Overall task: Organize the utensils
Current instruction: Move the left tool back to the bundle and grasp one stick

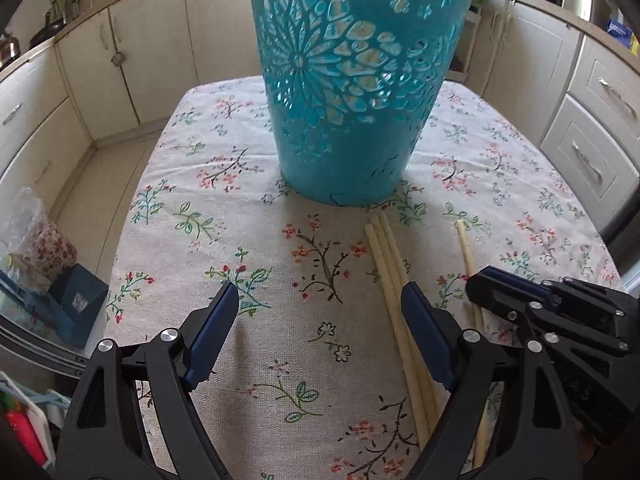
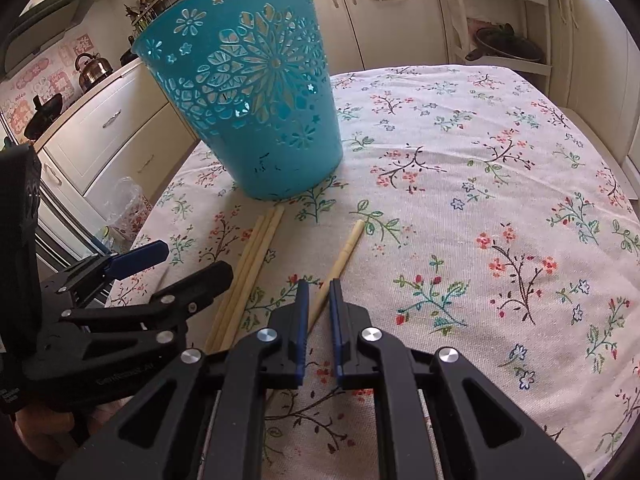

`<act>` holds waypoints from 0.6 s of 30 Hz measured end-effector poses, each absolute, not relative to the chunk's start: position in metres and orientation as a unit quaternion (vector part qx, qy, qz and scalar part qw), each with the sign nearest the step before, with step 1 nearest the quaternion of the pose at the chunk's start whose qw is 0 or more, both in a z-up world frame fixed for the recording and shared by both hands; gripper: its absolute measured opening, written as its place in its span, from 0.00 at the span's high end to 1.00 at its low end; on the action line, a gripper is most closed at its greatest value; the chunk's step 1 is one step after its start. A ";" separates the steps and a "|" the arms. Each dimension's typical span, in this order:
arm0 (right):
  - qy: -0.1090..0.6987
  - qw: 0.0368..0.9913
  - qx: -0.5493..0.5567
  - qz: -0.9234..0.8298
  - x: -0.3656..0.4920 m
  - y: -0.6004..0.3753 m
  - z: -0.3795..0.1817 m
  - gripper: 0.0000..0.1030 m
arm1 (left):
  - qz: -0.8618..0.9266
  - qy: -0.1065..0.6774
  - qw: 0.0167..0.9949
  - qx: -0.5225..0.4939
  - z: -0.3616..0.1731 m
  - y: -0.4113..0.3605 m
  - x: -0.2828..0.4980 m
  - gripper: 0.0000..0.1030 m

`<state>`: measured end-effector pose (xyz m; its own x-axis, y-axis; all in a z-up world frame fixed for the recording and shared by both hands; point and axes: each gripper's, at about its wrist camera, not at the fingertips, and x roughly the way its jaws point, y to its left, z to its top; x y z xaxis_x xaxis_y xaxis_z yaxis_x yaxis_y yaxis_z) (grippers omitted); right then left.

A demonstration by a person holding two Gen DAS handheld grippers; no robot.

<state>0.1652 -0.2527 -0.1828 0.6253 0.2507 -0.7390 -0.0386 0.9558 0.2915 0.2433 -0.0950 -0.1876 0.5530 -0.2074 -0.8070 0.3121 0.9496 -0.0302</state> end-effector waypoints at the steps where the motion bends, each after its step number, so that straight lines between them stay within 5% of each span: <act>1: 0.426 0.892 0.125 0.081 0.165 -0.253 -0.183 0.89 | -0.145 0.454 0.877 0.059 -0.189 -0.095 0.245 0.23; 18: 0.451 0.888 0.048 0.071 0.183 -0.237 -0.176 0.83 | -0.123 0.466 0.875 0.043 -0.188 -0.092 0.251 0.26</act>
